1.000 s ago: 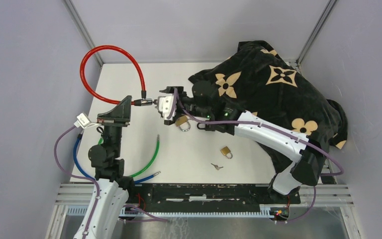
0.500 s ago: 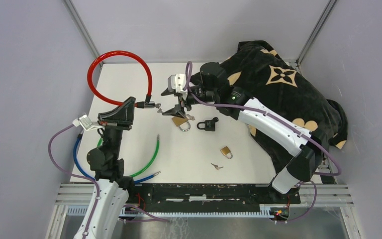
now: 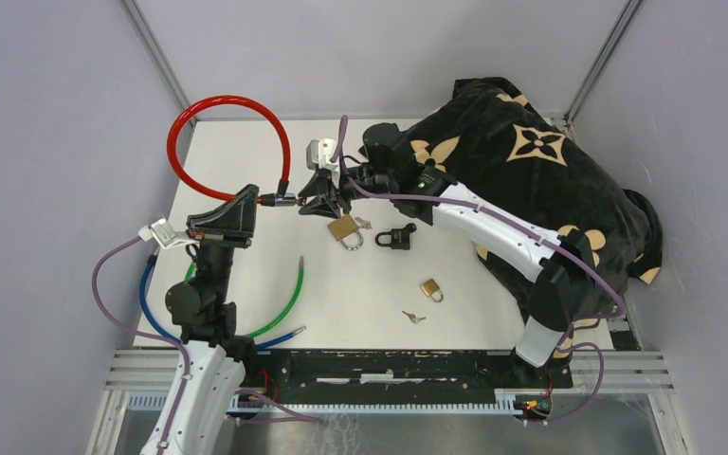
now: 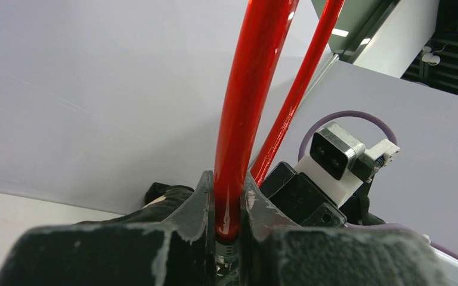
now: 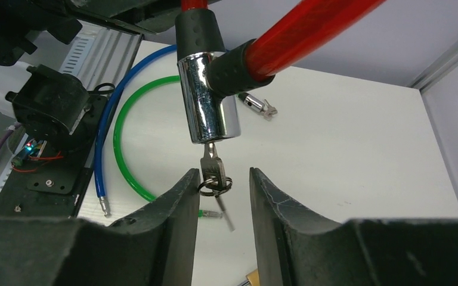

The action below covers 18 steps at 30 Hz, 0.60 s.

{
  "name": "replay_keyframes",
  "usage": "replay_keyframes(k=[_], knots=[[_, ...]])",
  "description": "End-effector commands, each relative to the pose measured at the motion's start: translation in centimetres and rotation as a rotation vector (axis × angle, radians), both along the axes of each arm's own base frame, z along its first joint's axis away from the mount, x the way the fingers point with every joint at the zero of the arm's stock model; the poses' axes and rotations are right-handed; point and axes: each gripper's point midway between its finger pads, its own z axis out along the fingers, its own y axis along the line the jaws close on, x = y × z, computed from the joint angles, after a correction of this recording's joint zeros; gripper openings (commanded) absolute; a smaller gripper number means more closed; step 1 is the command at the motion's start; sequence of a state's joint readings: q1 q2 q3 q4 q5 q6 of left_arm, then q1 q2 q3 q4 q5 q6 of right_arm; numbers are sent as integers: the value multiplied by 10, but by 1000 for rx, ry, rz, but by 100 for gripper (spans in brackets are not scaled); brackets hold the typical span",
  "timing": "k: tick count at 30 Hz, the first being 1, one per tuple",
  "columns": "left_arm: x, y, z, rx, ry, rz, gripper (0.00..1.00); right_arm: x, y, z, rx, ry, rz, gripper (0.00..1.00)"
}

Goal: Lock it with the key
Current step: Lock the lock, then place the lock at the center of the board.

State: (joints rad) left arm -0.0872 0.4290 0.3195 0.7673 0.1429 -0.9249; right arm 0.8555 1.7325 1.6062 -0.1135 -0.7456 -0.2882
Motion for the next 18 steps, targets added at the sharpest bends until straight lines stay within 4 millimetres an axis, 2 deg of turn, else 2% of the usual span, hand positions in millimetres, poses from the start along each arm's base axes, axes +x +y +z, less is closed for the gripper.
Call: replay_keyframes(k=[1,4,7,9,12,18], knots=[[-17,1,23,13,-115,8,2,-8,7,38,88,-52,37,43],[-17,0,22,15,-113,7,2,-12,8,40,86,-63,55,49],[-17,0,22,15,-113,7,2,-13,9,41,84,-64,56,48],[-17,0,22,14,-112,6,2,-13,8,41,79,-62,58,39],[-16,1,22,10,-111,7,2,-13,8,37,66,-59,52,15],[-15,2,21,-9,-95,2,2,-3,9,34,51,-92,-25,0]])
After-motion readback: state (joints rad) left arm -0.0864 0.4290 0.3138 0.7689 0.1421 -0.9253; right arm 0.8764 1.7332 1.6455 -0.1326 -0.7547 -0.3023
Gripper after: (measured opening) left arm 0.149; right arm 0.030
